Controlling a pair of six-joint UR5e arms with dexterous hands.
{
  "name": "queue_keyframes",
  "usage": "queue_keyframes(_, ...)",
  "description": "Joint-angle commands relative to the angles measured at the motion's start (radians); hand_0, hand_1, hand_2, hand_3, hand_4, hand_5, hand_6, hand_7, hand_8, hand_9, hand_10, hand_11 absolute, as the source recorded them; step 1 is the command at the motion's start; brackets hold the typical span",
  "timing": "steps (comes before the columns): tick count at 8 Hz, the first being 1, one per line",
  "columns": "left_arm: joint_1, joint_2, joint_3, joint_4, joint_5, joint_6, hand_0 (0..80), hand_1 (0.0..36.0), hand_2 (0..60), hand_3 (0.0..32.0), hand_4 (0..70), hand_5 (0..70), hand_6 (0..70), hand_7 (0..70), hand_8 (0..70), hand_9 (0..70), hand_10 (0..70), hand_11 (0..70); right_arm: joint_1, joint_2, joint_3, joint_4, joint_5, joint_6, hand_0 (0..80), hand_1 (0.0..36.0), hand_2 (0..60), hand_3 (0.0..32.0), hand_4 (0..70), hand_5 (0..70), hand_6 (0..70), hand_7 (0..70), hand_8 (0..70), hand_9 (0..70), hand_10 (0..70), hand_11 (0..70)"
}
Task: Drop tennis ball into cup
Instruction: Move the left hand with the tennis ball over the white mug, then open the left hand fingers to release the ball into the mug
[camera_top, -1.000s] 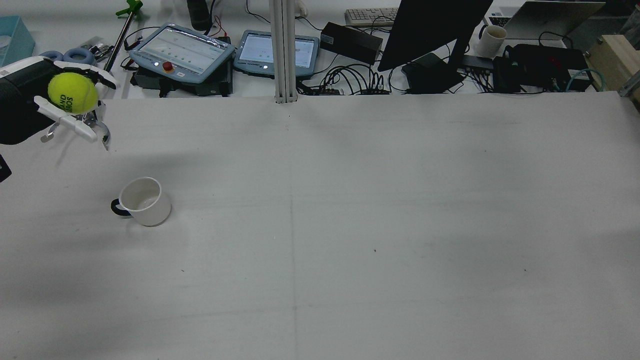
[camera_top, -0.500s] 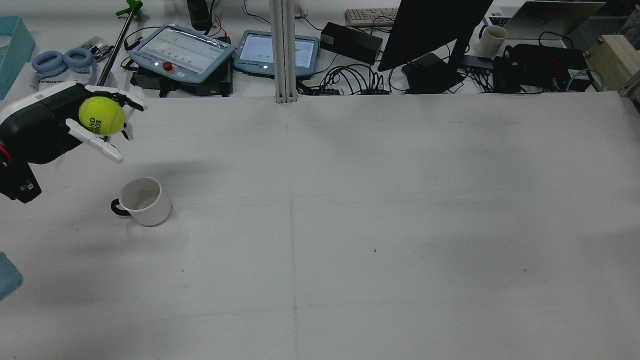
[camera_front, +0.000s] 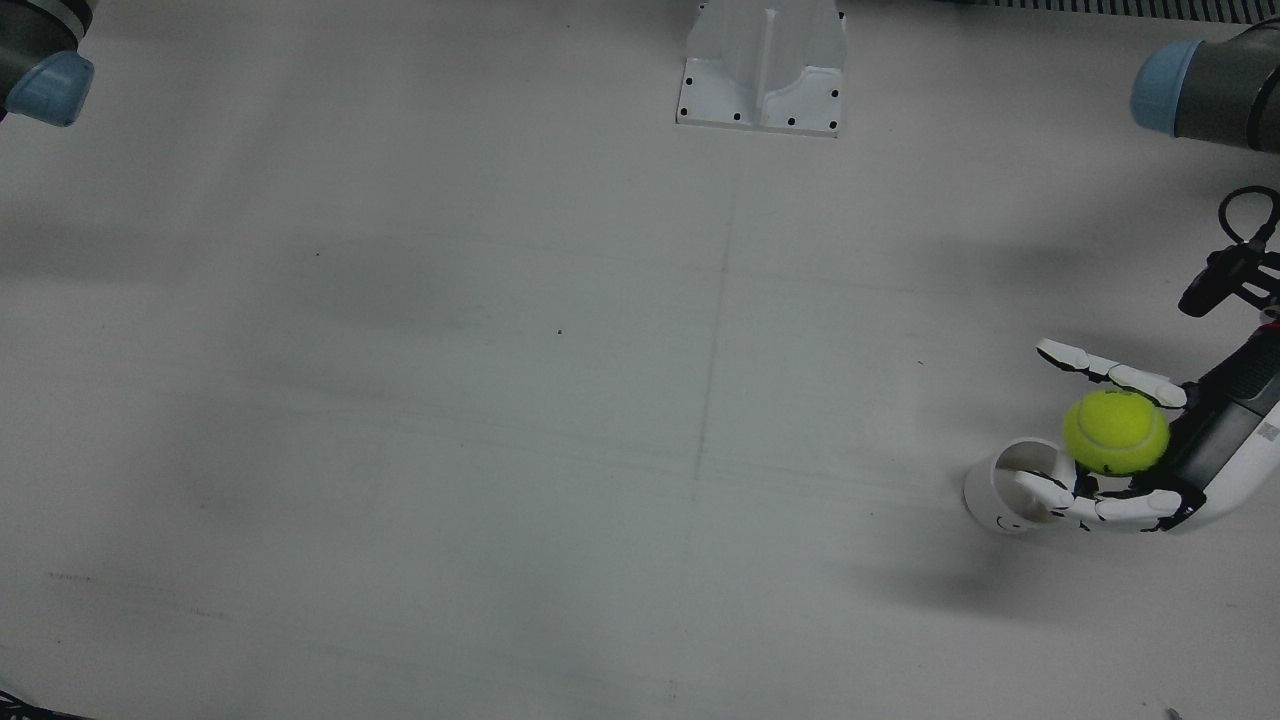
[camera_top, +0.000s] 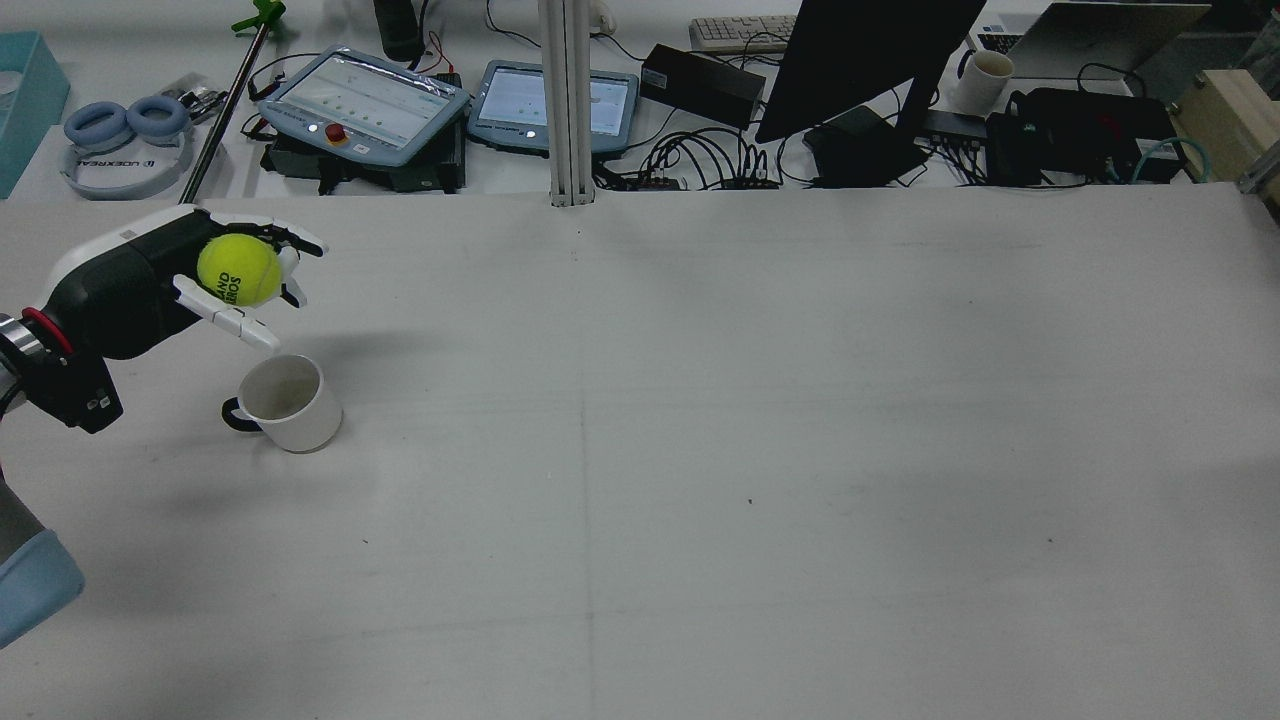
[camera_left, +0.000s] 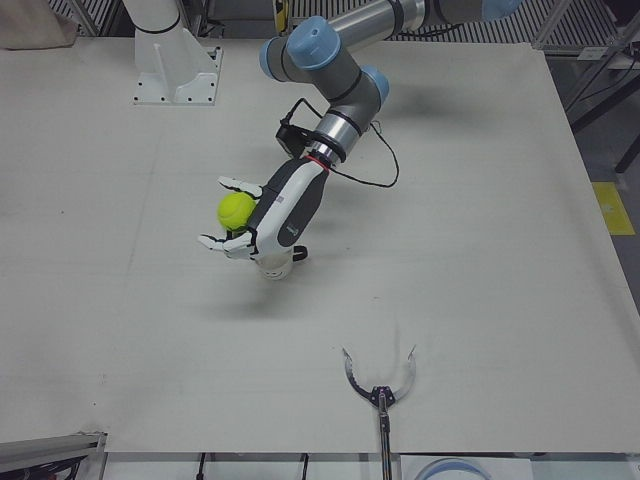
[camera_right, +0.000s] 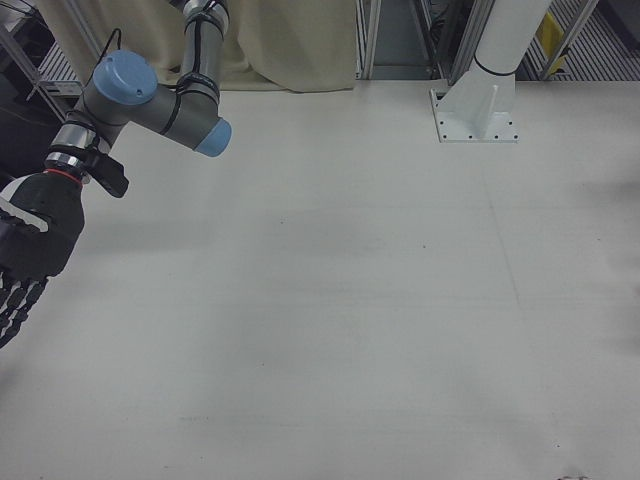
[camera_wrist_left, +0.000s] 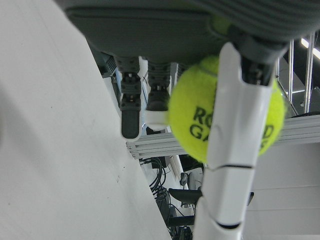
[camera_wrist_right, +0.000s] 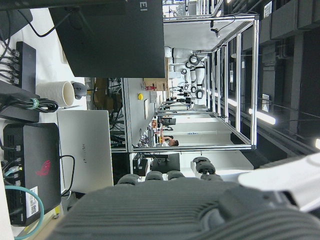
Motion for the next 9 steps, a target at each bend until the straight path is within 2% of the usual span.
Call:
queue_keyframes(1,0.002,-0.001,0.012,-0.010,-0.001,-0.006,61.0,19.9,11.2,0.0,43.1,20.2,66.6,70.0,52.1,70.0,23.4,35.2,0.000,0.000,0.002,0.000,0.000,0.000,0.0,0.0,0.0,0.0,0.0,0.0,0.0,0.0,0.0,0.0,0.0,0.0)
queue_keyframes(2,0.002,0.001,0.012,-0.013,-0.001,-0.006,62.1,20.9,1.0,0.0,35.5,14.8,50.6,70.0,37.6,53.4,15.7,24.3,0.000,0.000,0.000,0.000,0.000,0.000,0.0,0.0,0.0,0.0,0.0,0.0,0.0,0.0,0.0,0.0,0.0,0.0)
queue_keyframes(3,0.002,0.001,0.012,-0.015,-0.001,-0.007,65.1,25.4,0.6,0.0,27.9,9.8,24.0,48.6,14.5,24.9,5.4,9.9,0.000,0.000,0.000,0.000,0.000,0.000,0.0,0.0,0.0,0.0,0.0,0.0,0.0,0.0,0.0,0.0,0.0,0.0)
queue_keyframes(4,0.002,0.008,0.012,-0.021,0.001,-0.007,72.0,28.9,0.0,0.0,23.8,7.0,7.6,36.3,3.9,11.8,1.2,4.3,0.000,0.000,0.000,0.000,0.000,0.000,0.0,0.0,0.0,0.0,0.0,0.0,0.0,0.0,0.0,0.0,0.0,0.0)
queue_keyframes(5,0.000,0.014,0.012,-0.024,0.001,-0.009,72.0,29.5,0.2,0.0,21.4,7.6,10.4,29.3,1.5,6.2,0.0,2.6,0.000,0.000,0.000,0.000,0.000,0.000,0.0,0.0,0.0,0.0,0.0,0.0,0.0,0.0,0.0,0.0,0.0,0.0)
queue_keyframes(6,0.000,0.014,0.012,-0.026,0.001,-0.012,79.7,31.7,0.0,0.0,20.4,5.5,1.5,30.0,0.1,4.7,0.0,2.2,0.000,0.000,0.000,0.000,0.000,0.000,0.0,0.0,0.0,0.0,0.0,0.0,0.0,0.0,0.0,0.0,0.0,0.0)
queue_keyframes(7,0.000,0.016,0.012,-0.030,0.001,-0.012,80.0,32.6,0.0,0.0,19.5,8.4,9.2,26.6,1.1,3.9,0.0,2.2,0.000,0.000,0.000,0.000,0.000,0.000,0.0,0.0,0.0,0.0,0.0,0.0,0.0,0.0,0.0,0.0,0.0,0.0)
queue_keyframes(8,0.000,0.016,0.012,-0.032,0.001,-0.011,80.0,32.9,0.0,0.0,19.1,5.4,0.0,28.6,0.0,4.3,0.0,2.1,0.000,0.000,0.000,0.000,0.000,0.000,0.0,0.0,0.0,0.0,0.0,0.0,0.0,0.0,0.0,0.0,0.0,0.0)
queue_keyframes(9,0.000,0.016,0.012,-0.035,0.001,-0.012,80.0,31.2,0.0,0.0,19.5,7.0,5.1,26.8,0.3,3.9,0.0,2.0,0.000,0.000,0.000,0.000,0.000,0.000,0.0,0.0,0.0,0.0,0.0,0.0,0.0,0.0,0.0,0.0,0.0,0.0)
